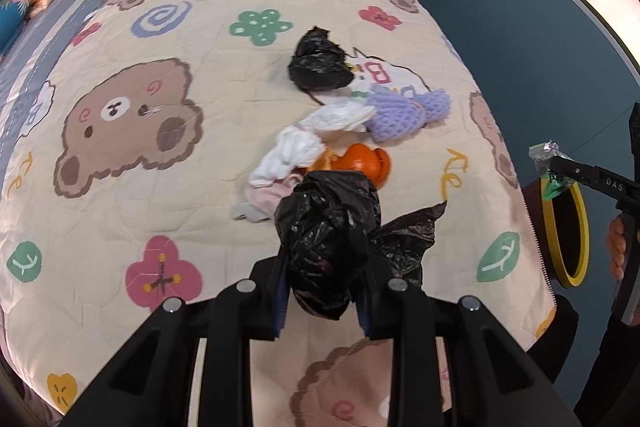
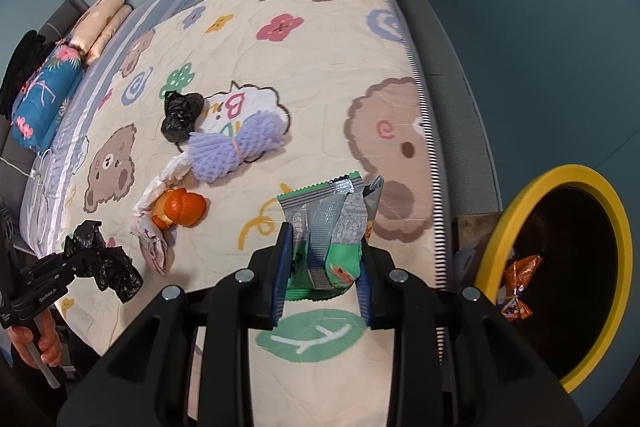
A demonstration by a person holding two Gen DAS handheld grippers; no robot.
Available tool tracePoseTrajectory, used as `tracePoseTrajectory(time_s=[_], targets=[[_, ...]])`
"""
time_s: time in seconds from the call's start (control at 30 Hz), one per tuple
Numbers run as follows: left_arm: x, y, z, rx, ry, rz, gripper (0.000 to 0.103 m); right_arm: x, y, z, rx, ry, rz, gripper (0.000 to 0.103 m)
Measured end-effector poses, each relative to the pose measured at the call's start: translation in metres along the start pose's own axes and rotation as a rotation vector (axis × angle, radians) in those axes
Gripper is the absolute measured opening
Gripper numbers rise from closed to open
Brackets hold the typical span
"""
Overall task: Collect trash
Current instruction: 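Carry the black bag and green packet with both tools over the yellow bin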
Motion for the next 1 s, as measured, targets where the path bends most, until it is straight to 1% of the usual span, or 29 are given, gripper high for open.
tracePoseTrajectory(time_s=[0.2, 0.53, 0.8, 1.0], targets=[[0.006, 0.037, 0.007, -0.03, -0.01, 0.049, 0.025, -0.003, 0.027, -0.012, -0.007, 0.013, 0.039, 0.028], [0.012, 0.115, 0.013, -0.091, -0.027, 0.158, 0.025, -0.007, 0.081, -0.036, -0.036, 0.046, 0.112, 0.028], [0.012, 0.181, 0.023, -0.157, -0.054, 0.239, 0.025, -0.012, 0.128, -0.056, -0.071, 0.069, 0.171, 0.028], [0.008, 0.221, 0.03, -0.191, -0.071, 0.283, 0.025, -0.019, 0.159, -0.067, -0.094, 0.079, 0.213, 0.028]])
Point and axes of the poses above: each gripper's, at about its wrist camera, not at the fingertips, and z roughly the way its jaws point, y to its right, x to its top, the point moved 9 cm from there along z, roughly the way its jaws point, and after that the axes turned 3 degrees about y, right-handed, at the moved point
